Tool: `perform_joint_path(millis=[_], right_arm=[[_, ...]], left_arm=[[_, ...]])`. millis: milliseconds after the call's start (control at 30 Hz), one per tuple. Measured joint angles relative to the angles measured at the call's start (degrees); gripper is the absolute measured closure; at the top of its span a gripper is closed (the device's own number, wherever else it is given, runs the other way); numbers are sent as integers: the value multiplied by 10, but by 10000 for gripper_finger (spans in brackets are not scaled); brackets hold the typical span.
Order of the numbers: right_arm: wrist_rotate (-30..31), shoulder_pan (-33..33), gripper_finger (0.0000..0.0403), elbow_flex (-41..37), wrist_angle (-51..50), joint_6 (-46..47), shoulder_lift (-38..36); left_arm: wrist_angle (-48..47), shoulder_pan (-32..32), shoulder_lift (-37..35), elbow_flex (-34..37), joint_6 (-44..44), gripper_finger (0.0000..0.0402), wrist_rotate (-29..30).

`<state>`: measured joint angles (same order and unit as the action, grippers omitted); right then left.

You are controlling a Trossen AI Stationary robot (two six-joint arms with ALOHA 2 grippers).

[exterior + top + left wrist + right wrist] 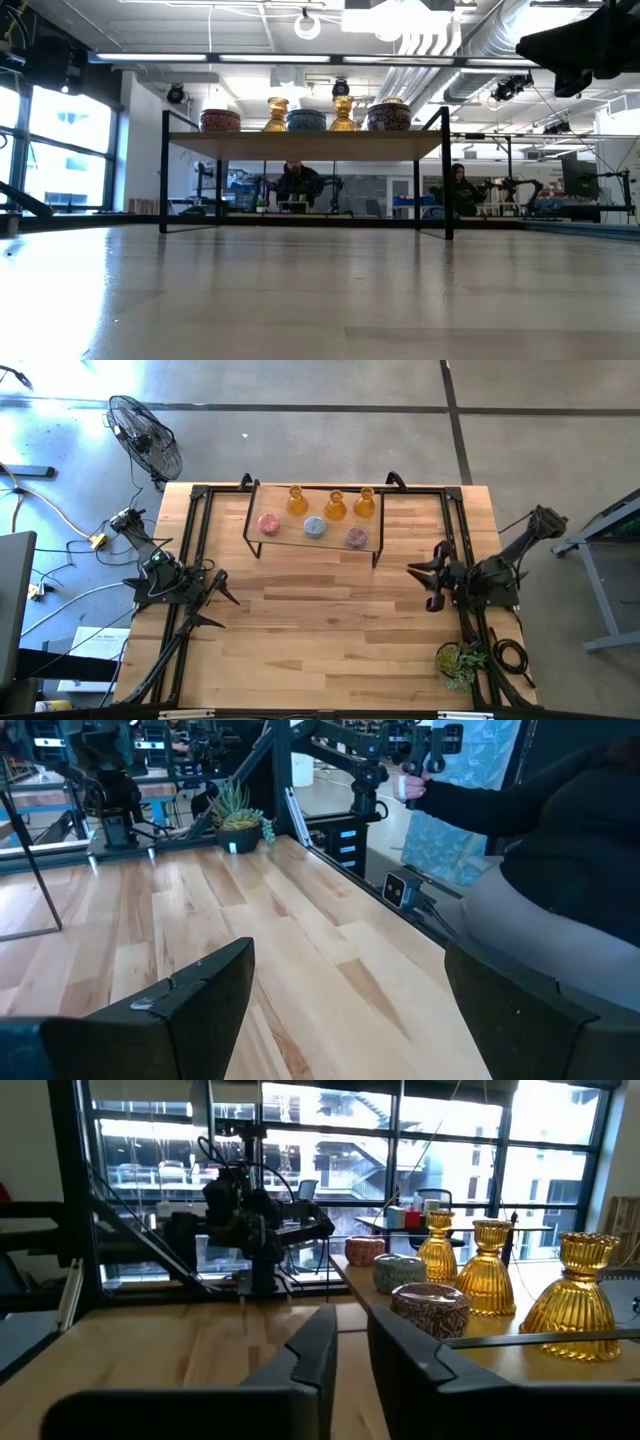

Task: Pick & Place candle stick holders
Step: Return to Home Position

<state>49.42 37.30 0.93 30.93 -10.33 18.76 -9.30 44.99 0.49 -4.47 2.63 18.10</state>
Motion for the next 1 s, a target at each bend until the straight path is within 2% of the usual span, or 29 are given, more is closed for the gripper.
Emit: perform_joint_path(millis=[200, 500, 733, 1000], right_arm=[[-1, 0, 398, 0, -75, 12, -62], [-42, -2, 400, 0, -137, 19, -133], [-56, -28, 401, 0, -234, 93, -167], [-159, -103, 402, 0, -256, 124, -174]], left_arm=[[0, 0, 0, 0, -9, 80, 8], [0, 0, 0, 0, -9, 80, 11], [1, 0, 0, 0, -12, 80, 28], [2, 0, 0, 0, -24, 80, 37]])
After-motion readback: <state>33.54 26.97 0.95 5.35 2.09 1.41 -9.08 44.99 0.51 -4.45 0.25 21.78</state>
